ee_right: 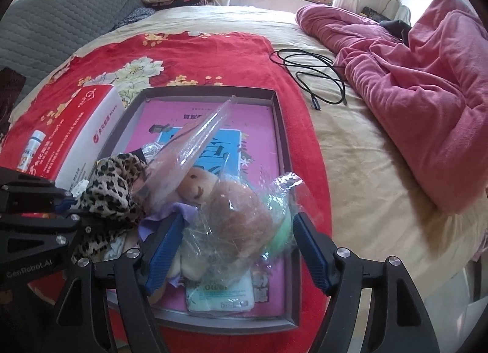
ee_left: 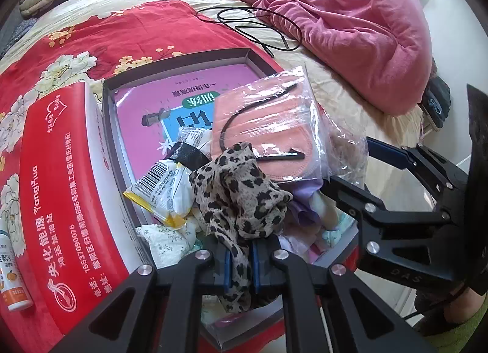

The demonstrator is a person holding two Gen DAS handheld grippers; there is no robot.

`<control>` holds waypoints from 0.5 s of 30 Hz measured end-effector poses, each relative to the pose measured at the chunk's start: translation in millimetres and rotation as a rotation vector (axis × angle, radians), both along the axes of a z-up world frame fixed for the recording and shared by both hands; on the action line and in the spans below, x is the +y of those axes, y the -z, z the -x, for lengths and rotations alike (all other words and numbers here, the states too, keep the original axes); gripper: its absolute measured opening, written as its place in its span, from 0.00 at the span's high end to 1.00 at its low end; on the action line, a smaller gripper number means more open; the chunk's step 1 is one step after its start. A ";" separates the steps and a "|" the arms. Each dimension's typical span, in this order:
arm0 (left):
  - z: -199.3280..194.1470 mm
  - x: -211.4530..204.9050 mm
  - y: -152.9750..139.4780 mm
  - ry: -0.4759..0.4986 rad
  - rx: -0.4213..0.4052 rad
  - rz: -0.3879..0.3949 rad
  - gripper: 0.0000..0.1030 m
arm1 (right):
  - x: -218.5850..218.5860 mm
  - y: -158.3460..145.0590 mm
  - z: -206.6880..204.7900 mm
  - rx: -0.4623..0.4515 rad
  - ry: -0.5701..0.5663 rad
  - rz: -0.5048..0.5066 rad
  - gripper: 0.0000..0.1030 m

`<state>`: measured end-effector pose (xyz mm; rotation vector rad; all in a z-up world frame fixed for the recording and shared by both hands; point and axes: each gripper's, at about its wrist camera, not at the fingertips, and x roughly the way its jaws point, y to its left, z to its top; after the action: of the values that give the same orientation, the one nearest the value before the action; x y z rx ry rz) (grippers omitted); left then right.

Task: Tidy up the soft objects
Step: 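Lower the scrunchie onto the tray and open the left tool while the right tool releases the clear bag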

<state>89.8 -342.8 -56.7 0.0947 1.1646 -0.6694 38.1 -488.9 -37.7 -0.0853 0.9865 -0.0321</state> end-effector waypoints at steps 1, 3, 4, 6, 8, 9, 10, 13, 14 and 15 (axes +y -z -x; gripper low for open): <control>-0.1 0.1 -0.1 0.000 0.000 0.000 0.89 | -0.4 -0.8 1.2 -0.001 0.003 0.002 0.27; -0.4 -0.5 -0.6 0.000 -0.003 -0.003 0.89 | -1.3 -3.5 5.4 -0.009 0.009 0.000 0.27; -0.4 -0.8 -0.7 0.000 -0.004 -0.003 0.89 | -1.9 -4.8 7.5 -0.011 0.011 -0.002 0.27; -1.2 -2.2 -0.3 0.000 -0.009 -0.007 0.88 | -3.2 -7.4 10.8 -0.014 0.019 -0.007 0.27; -2.1 -2.8 0.8 -0.004 -0.009 -0.011 0.85 | -4.4 -9.7 14.0 -0.021 0.026 -0.010 0.27; -2.2 -2.3 1.2 -0.003 -0.006 -0.007 0.84 | -4.8 -9.9 14.9 -0.020 0.028 -0.011 0.27; -1.7 -1.6 1.0 -0.004 -0.007 -0.003 0.81 | -5.3 -9.6 16.1 -0.017 0.029 -0.008 0.27; 0.3 -2.0 -2.0 0.003 -0.023 -0.005 0.75 | -7.6 -5.7 19.7 -0.006 0.037 -0.006 0.26; 1.1 -2.5 -2.8 0.007 -0.027 -0.006 0.74 | -8.8 -3.3 21.2 -0.002 0.041 -0.007 0.26; 1.6 -3.2 -3.1 0.012 -0.027 -0.008 0.72 | -9.9 -1.1 22.3 0.000 0.047 -0.007 0.26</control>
<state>88.2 -346.0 -53.7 0.1170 1.1416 -0.6728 15.8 -498.8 -36.6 -0.0557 0.9885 -0.0713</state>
